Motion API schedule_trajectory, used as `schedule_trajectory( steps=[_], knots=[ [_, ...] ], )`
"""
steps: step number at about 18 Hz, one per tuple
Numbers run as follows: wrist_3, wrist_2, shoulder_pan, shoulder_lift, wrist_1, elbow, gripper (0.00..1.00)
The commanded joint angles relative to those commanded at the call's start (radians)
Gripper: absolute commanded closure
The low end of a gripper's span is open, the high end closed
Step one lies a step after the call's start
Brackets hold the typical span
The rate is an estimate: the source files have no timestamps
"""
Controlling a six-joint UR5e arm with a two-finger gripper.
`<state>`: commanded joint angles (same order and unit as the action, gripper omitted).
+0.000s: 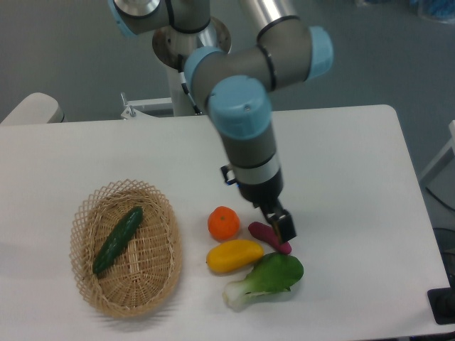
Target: Place the cucumber in the basket
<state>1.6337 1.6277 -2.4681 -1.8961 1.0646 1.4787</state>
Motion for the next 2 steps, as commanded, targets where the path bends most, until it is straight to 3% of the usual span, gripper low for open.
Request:
schedule_trajectory(
  steps=[2],
  knots=[
    [0.0, 0.0, -0.002, 0.005, 0.0, 0.002, 0.0]
  ],
)
